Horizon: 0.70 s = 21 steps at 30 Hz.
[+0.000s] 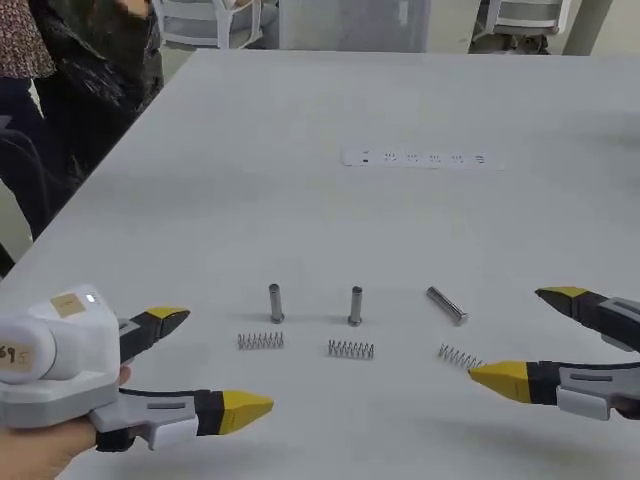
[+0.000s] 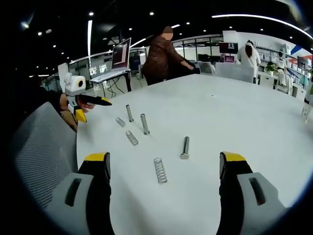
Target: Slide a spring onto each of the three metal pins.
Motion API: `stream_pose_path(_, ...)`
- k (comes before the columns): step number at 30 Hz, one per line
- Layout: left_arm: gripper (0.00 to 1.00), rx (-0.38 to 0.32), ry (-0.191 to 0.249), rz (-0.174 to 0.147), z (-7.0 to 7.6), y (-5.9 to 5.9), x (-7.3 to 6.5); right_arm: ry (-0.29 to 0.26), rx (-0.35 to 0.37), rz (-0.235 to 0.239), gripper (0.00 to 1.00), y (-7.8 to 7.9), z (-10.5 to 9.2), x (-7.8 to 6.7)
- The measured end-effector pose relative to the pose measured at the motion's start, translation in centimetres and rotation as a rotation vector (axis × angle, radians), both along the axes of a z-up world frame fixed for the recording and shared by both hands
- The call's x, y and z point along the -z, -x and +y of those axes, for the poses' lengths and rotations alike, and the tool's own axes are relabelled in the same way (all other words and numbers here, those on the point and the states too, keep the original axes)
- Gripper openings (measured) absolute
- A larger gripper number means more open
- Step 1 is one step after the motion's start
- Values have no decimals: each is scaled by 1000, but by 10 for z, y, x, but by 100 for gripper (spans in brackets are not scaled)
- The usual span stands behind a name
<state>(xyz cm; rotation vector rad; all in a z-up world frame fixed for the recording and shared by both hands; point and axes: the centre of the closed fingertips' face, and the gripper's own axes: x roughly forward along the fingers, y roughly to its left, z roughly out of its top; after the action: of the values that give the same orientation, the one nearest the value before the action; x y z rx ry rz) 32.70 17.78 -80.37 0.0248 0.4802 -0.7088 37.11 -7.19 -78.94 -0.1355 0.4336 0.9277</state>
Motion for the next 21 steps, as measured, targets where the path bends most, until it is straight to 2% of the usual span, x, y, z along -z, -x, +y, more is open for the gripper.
stream_pose_path(9, 94, -8, 9, -5, 1, 1, -2, -7, 2, 6, 93, -3, 2, -3)
stream_pose_path(21, 93, -3, 16, -28, -4, 2, -12, 8, 3, 2, 91, -10, 3, -7)
